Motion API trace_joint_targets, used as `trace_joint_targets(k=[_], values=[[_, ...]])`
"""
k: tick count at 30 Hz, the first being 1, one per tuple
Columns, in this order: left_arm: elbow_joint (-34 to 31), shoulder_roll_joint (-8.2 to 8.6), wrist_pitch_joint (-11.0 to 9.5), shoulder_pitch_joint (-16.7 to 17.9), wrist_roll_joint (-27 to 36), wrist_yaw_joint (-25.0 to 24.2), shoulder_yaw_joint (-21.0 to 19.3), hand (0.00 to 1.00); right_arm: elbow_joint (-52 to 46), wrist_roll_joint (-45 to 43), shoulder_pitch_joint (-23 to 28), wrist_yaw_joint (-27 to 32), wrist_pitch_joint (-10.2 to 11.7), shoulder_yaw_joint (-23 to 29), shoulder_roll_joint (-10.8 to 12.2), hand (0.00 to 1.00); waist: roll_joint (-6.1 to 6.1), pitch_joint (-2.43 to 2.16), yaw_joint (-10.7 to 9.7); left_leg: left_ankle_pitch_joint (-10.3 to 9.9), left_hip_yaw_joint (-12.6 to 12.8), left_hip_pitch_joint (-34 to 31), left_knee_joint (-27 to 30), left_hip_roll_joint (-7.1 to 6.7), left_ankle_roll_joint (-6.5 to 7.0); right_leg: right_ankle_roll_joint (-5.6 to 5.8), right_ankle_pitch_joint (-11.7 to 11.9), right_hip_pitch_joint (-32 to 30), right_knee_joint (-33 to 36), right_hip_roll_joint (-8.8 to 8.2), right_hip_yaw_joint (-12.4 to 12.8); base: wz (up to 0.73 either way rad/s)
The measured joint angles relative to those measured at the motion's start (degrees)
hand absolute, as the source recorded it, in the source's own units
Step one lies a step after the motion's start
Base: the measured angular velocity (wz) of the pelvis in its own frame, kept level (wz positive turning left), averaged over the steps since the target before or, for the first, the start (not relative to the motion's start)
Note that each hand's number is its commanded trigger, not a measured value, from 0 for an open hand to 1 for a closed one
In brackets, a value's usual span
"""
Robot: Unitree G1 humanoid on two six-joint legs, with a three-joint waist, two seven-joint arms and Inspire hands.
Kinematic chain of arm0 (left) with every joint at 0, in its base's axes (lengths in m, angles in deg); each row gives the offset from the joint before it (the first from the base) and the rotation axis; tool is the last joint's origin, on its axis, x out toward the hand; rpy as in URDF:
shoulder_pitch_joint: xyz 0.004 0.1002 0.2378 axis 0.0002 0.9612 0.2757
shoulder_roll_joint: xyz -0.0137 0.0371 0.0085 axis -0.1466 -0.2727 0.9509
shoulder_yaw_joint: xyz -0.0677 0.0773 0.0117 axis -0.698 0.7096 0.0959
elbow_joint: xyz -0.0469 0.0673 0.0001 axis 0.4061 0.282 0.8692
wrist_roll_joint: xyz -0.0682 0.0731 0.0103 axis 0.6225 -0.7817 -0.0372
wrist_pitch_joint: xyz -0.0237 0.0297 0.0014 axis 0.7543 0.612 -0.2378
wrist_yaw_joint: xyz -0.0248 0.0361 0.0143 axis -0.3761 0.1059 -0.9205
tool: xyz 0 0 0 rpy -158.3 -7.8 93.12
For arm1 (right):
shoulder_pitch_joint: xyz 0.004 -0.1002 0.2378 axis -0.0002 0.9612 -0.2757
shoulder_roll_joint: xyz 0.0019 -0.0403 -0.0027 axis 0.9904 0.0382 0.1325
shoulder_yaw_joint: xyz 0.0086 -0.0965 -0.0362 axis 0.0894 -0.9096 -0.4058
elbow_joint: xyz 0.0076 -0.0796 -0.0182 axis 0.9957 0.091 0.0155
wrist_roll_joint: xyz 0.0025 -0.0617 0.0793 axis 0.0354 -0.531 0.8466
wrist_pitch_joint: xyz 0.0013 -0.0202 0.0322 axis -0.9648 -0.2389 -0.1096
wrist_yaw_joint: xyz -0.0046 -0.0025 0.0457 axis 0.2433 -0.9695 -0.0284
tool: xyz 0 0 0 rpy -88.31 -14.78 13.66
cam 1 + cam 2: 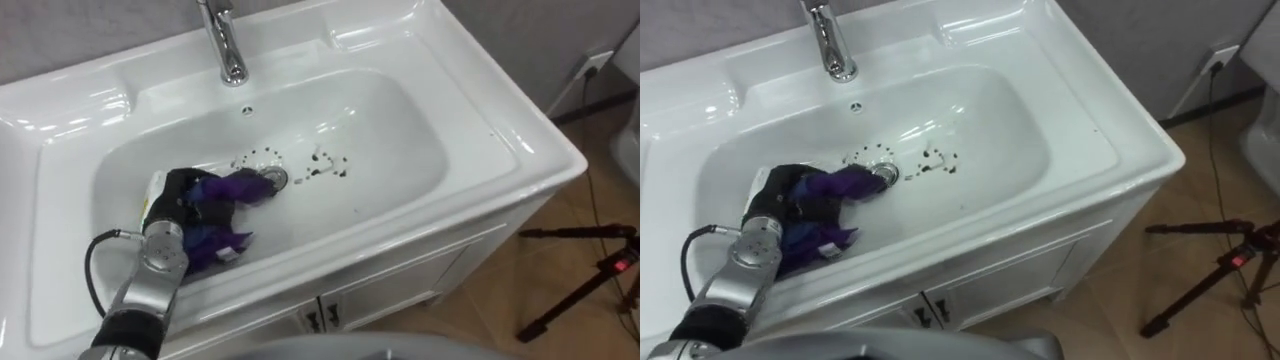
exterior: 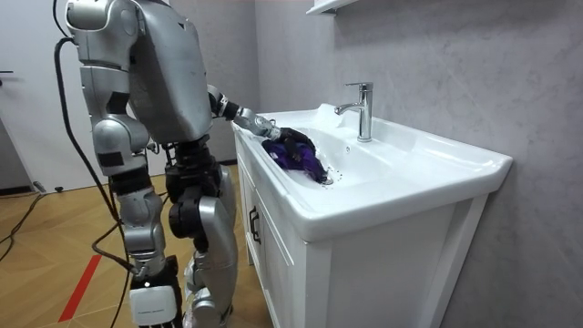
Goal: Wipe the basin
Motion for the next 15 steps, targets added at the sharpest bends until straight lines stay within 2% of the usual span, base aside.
trace_joint_targets(k=[5, 6, 9, 11, 13, 15], values=[[2.4, 0.16, 1.2, -3.1, -0.1, 0.3, 0.1, 1.0, -2.2, -0.2, 1.0, 0.9, -0.1, 0.5, 0.4, 0.0, 0.11, -0.04, -1.7, 0.0, 0.0, -1.7, 0.8, -0.02, 0.0, -0.09, 0.0, -1.8, 0.9, -0.03, 0.6, -0.02], [2.7, 0.21, 2.0, -4.0, -0.4, 0.3, 0.2, 1.0, -2.4, -0.1, 1.5, 1.0, 0.0, 0.6, 0.4, 0.0, 0.22, 0.01, -2.1, 0.0, 0.1, -1.8, 0.9, -0.03, -0.03, -0.09, 0.0, -2.2, 1.0, 0.01, 0.8, -0.07], [3.4, 0.21, 3.1, -6.1, -2.9, 0.3, 0.5, 1.0, -3.6, -0.1, 1.6, 0.9, 0.0, 1.0, 0.5, 0.0, 0.32, 0.18, -3.4, 0.0, 1.5, -2.7, 0.9, 0.02, -0.05, -0.1, 0.0, -3.6, 2.1, 0.2, 1.8, -0.17], [4.3, 0.23, 3.3, -7.8, -4.4, 0.2, 0.7, 1.0, -3.8, 0.1, 1.7, 0.9, 0.1, 1.0, 0.6, 0.0, 0.67, 0.3, -4.1, 0.0, 1.9, -3.0, 1.2, -0.02, -0.04, -0.14, 0.0, -4.4, 2.9, 0.19, 2.3, -0.23], [5.3, 0.17, 3.5, -9.7, -5.9, 0.3, 1.2, 1.0, -3.6, 0.8, 1.9, 1.7, 0.6, 2.0, 0.6, 0.0, 0.78, 0.68, -5.3, 0.0, 2.8, -3.2, 1.1, -0.04, -0.04, -0.13, 0.1, -5.4, 2.7, 0.36, 3.1, -0.18], [5.6, 0.17, 3.7, -10.6, -5.9, 0.3, 1.4, 1.0, -3.6, 1.5, 2.5, 2.3, 0.6, 2.6, 0.5, 0.0, 1.09, 0.86, -6.3, -0.1, 3.4, -3.2, 1.0, 0.08, -0.05, -0.16, 0.2, -5.7, 2.8, 0.61, 3.8, -0.23]])
